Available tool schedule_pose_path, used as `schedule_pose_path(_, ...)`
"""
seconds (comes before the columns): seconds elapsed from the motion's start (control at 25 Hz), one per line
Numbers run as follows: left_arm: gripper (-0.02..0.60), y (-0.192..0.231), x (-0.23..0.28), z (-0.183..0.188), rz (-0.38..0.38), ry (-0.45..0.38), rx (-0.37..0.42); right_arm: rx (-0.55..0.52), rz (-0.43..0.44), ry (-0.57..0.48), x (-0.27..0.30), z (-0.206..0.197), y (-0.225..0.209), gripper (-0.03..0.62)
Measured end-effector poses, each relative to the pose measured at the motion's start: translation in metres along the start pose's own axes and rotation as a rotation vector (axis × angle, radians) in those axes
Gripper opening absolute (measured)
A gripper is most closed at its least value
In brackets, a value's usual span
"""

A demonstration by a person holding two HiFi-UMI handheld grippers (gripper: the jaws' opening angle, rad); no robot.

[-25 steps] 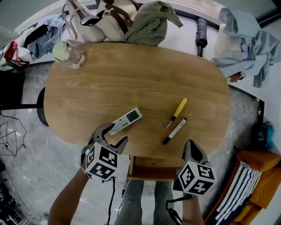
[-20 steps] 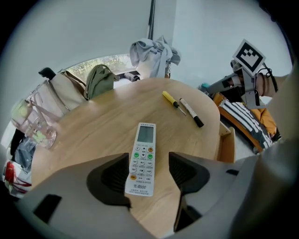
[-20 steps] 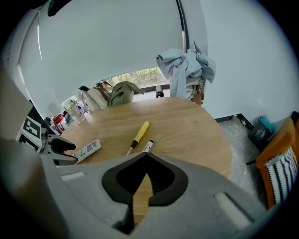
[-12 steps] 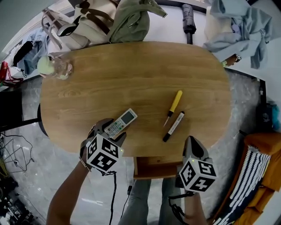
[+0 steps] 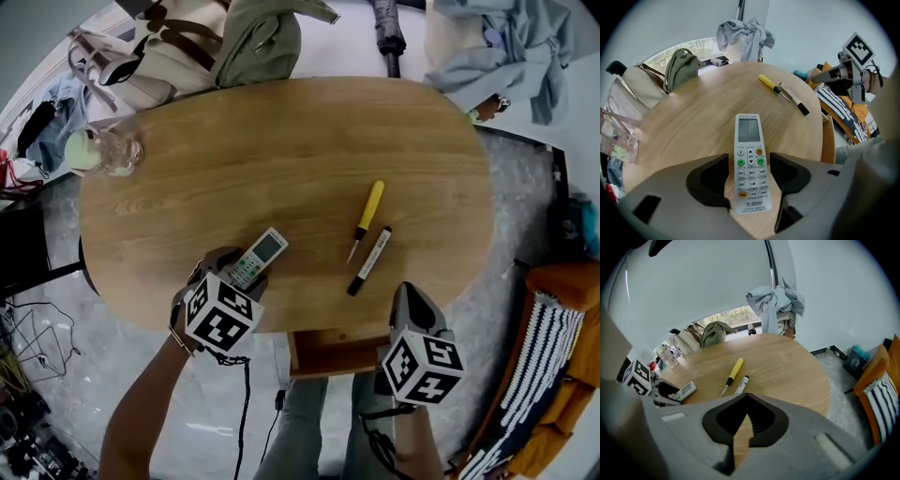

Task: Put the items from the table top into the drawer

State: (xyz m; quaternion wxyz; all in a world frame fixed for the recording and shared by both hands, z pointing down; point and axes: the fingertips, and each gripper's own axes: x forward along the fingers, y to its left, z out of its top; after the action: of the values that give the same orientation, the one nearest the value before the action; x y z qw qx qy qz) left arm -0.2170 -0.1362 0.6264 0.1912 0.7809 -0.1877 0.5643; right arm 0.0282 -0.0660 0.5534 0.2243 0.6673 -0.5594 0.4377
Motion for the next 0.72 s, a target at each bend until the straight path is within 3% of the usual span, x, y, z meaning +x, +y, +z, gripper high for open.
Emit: schedule_pose_path(0.72,0.247,0.003,0.003,0.001,0.009,0.015,0.013,-0.03,0.019,0.003,0.007,0.012,0.004,0.005)
